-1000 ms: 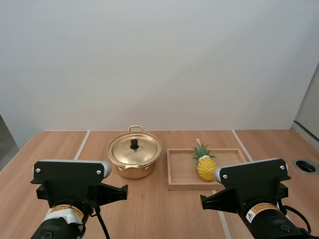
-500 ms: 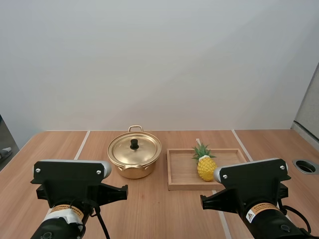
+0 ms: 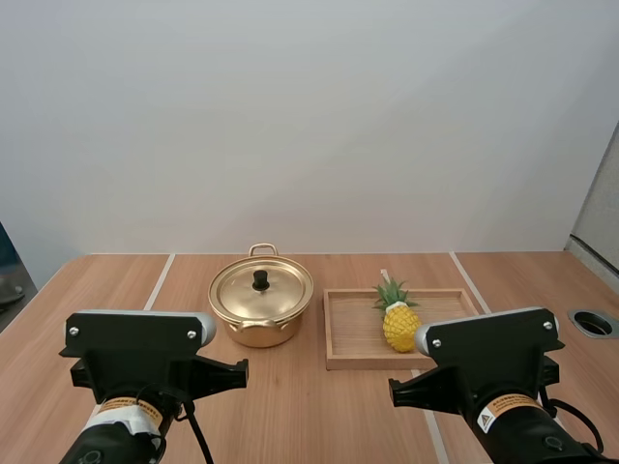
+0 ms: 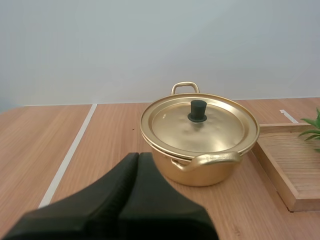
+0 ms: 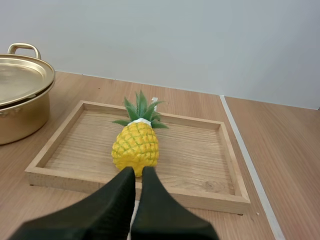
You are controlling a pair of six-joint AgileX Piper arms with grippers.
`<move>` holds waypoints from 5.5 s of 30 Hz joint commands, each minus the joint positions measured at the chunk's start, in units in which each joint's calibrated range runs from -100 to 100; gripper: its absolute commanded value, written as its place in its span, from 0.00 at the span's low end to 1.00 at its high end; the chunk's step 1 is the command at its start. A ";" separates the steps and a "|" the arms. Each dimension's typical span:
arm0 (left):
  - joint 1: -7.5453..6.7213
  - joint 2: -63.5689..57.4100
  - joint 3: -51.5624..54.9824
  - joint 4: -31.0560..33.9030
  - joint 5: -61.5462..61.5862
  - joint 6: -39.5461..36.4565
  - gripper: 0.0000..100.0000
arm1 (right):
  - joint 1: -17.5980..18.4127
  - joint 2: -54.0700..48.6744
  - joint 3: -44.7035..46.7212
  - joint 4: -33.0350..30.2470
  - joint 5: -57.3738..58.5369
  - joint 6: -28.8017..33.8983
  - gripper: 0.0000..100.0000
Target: Open the pot, put the pineapple inside, and close it
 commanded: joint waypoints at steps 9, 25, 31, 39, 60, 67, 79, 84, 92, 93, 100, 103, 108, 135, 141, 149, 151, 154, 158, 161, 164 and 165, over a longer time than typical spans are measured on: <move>0.02 -0.27 0.04 -0.85 -1.11 0.03 0.00 | -0.11 -0.34 0.00 -0.03 0.10 0.02 0.10; 0.02 -0.27 0.04 -0.16 -3.77 0.03 0.00 | -0.11 -0.34 0.00 3.87 -1.18 -0.10 0.10; 0.02 -0.27 0.04 -0.04 -3.20 0.03 0.00 | -0.11 -0.34 0.00 2.63 -0.97 -0.08 0.10; 0.02 -0.27 0.04 0.41 -1.08 -0.05 0.39 | -0.21 -0.34 0.00 -1.54 1.81 -0.02 0.20; 0.94 -0.27 -12.84 9.47 -26.07 4.73 1.00 | -0.49 -0.34 -16.84 -15.78 -18.70 -0.39 1.00; 0.94 -0.27 -31.77 9.35 -19.49 6.35 1.00 | -0.92 -0.34 -33.04 -11.67 -3.05 -0.13 1.00; 0.30 22.64 -45.14 9.23 -12.54 7.49 1.00 | -0.92 12.58 -42.21 -11.68 8.76 -5.61 1.00; 0.30 40.35 -49.42 6.58 0.33 15.85 1.00 | -0.92 23.88 -47.02 -11.54 23.86 -8.19 1.00; 0.30 65.45 -56.19 -5.60 19.12 33.38 1.00 | -0.92 34.47 -49.91 -3.45 30.60 -7.86 1.00; 0.30 67.81 -57.16 -7.28 21.25 35.36 1.00 | -0.92 34.73 -49.91 -2.34 30.60 -7.86 1.00; 0.30 79.09 -64.59 -19.36 38.59 48.28 1.00 | -0.92 35.02 -49.91 1.61 30.14 -7.86 1.00; 0.30 82.79 -68.06 -24.45 46.72 51.38 1.00 | -0.92 35.02 -49.91 1.62 30.78 -7.86 1.00; 0.30 88.74 -72.96 -26.95 55.65 52.34 1.00 | -0.92 35.02 -49.91 1.62 32.71 -7.86 1.00; 0.30 104.74 -78.30 -22.22 51.96 51.82 1.00 | -0.92 35.02 -49.91 2.14 33.29 -7.86 1.00; 0.30 106.44 -78.30 -22.22 50.31 48.79 0.40 | -0.92 35.02 -49.91 2.42 33.29 -7.86 1.00; 0.30 106.72 -78.30 -22.22 48.87 48.69 0.47 | -0.92 35.02 -49.91 2.42 33.29 -7.86 1.00; 0.30 106.72 -78.30 -22.22 48.87 49.34 0.46 | -0.92 35.02 -49.91 2.42 33.29 -7.86 1.00; 0.30 106.35 -78.44 -22.22 49.46 49.57 0.32 | -0.92 35.02 -49.91 2.42 33.29 -7.86 1.00; 0.30 103.46 -81.08 -22.86 50.83 49.05 0.00 | -0.92 35.02 -49.91 2.42 33.29 -7.86 1.00; 0.30 99.84 -84.55 -24.77 50.65 49.05 0.00 | -0.92 35.02 -49.91 2.42 33.29 -7.86 1.00; 0.37 95.74 -89.33 -26.82 50.65 49.05 0.00 | -0.92 35.02 -49.91 2.42 33.29 -7.86 1.00; 0.37 94.17 -91.23 -27.51 50.65 49.05 0.00 | -0.92 35.02 -49.91 2.42 33.29 -7.86 1.00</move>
